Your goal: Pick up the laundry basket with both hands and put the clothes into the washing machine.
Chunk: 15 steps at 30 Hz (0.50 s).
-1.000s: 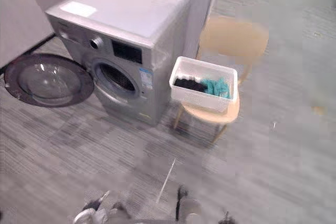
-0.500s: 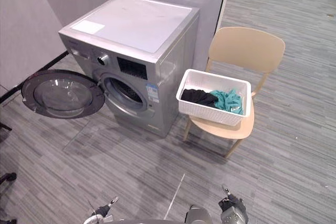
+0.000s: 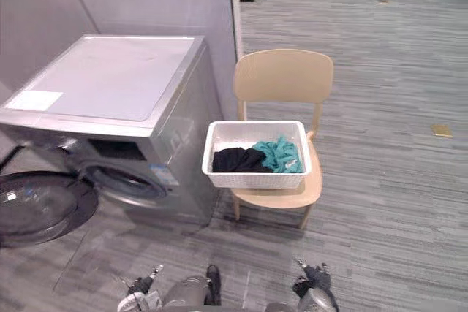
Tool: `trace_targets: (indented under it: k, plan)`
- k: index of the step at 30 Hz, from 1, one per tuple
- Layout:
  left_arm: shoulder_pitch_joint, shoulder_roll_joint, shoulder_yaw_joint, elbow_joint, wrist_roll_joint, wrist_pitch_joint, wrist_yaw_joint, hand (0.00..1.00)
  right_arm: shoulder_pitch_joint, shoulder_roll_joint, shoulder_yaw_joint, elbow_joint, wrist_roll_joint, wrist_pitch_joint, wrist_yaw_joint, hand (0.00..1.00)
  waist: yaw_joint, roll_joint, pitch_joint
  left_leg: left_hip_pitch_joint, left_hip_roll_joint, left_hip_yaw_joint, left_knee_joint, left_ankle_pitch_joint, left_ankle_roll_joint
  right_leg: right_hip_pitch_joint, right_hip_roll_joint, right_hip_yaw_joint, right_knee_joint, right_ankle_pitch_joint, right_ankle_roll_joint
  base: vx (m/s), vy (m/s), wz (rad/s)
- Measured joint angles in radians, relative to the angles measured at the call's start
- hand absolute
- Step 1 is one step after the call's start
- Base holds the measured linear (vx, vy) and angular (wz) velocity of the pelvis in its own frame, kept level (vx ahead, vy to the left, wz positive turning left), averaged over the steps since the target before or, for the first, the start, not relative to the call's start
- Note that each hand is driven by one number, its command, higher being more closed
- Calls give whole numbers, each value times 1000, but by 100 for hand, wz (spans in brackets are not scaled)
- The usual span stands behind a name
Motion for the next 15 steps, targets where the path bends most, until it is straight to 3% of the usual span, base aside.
trace_targets:
  k: [5, 8, 10, 11, 13, 14, 15]
  plan:
    - [-6, 3, 3, 15, 29, 2, 1, 0, 13, -2, -1, 4, -16, -3, 5, 0, -4, -10, -10, 64, -14, 79, -19, -39, 28, 16, -29, 57, -24, 62, 31, 227, 149, -44]
    - [-20, 20, -44, 39, 22, 7, 4, 0, 8, -6, -17, 40, -18, 1, 12, 0, -1, -9, -27, 92, -21, 102, -70, -39, 29, 16, -37, 69, -59, 113, 56, 174, 133, -29]
    - [-19, 40, -104, 44, 19, 6, 6, 0, 7, -9, -19, 46, -18, 6, 12, 0, -4, -22, -47, 97, -34, 103, -82, -39, 29, 14, -48, 72, -68, 126, 44, 155, 85, -13]
    - [-22, 41, -116, 44, 18, 6, 6, 0, 7, -13, -18, 45, -17, 10, 12, 0, -4, -22, -47, 103, -33, 104, -88, -39, 29, 12, -46, 74, -63, 135, 56, 128, 60, -21]
    - [-23, 40, -140, 38, 18, 6, 6, 0, 16, -15, -14, -4, -17, 21, 11, 0, -5, -22, -47, 141, -32, 120, -124, -39, 29, -28, -28, 86, 38, 140, 64, 97, 43, -32]
    - [-23, 38, -150, 35, 18, 6, 6, 0, 46, -11, -1, -104, -17, 22, 12, 0, -5, -22, -46, 171, -31, 136, -148, -39, 29, -101, -5, 84, 211, 151, 85, 84, 13, -26]
    - [-20, 40, -164, 31, 20, 8, 5, 0, 72, -12, 18, -197, -17, 19, 11, 0, -12, -22, -40, 203, -28, 140, -158, -40, 31, -183, 14, 82, 394, 201, 153, 80, -1, -18]
